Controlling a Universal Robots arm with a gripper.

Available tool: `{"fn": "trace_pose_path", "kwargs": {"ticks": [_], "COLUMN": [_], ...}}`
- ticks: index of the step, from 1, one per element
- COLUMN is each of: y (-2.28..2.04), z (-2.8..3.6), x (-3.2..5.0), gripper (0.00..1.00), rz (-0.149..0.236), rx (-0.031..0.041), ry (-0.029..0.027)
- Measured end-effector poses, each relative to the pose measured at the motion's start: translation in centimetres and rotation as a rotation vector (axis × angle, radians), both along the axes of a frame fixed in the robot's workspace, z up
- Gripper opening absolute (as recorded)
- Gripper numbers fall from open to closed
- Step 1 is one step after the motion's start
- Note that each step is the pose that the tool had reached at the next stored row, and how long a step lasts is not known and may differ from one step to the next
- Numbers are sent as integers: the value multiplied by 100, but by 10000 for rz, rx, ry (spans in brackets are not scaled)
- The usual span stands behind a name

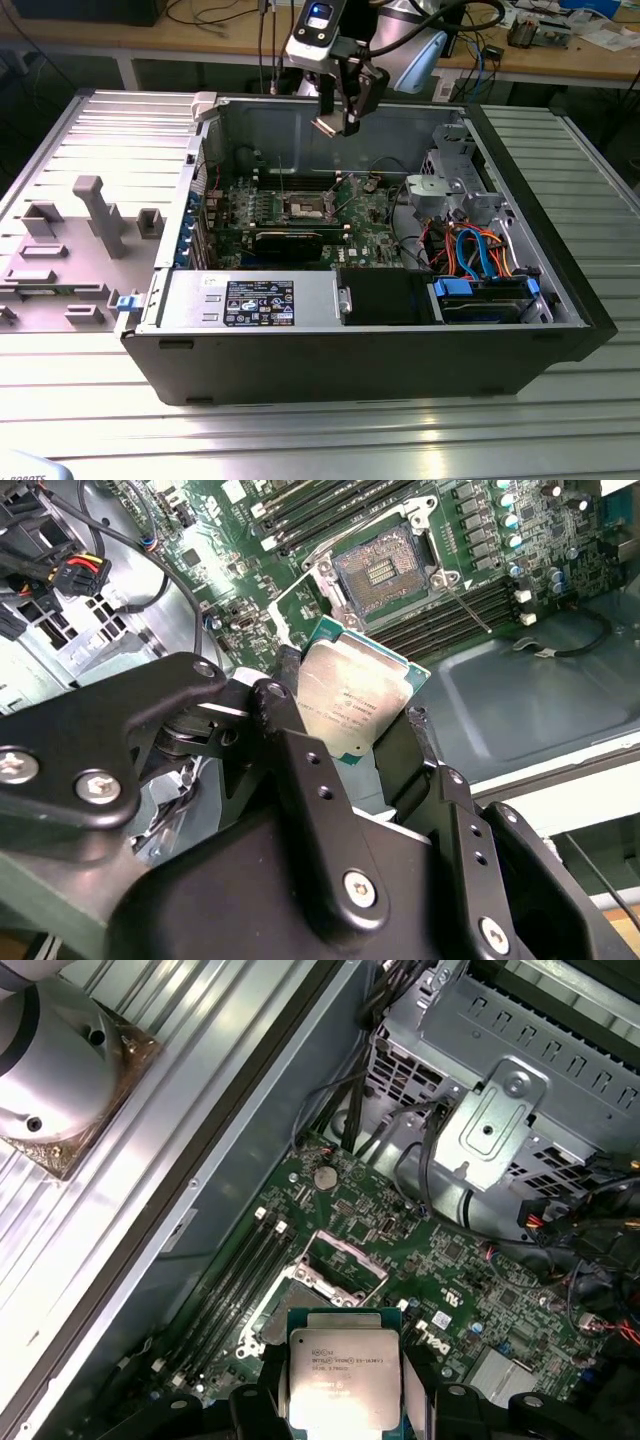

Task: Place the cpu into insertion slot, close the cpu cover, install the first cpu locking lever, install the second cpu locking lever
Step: 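Place the cpu into insertion slot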

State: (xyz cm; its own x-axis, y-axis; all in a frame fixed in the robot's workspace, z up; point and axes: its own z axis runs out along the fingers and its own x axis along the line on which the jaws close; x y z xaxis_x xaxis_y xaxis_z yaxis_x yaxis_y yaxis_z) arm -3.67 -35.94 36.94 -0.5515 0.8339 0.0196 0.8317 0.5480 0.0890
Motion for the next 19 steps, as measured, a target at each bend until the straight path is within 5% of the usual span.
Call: {"fn": "trace_pose_path", "kwargs": {"ticks": [19], "y": [0], "z": [-19], "x": [-1], "gripper": [54], "rz": [-704], "rx": [0], "ry": [0]}}
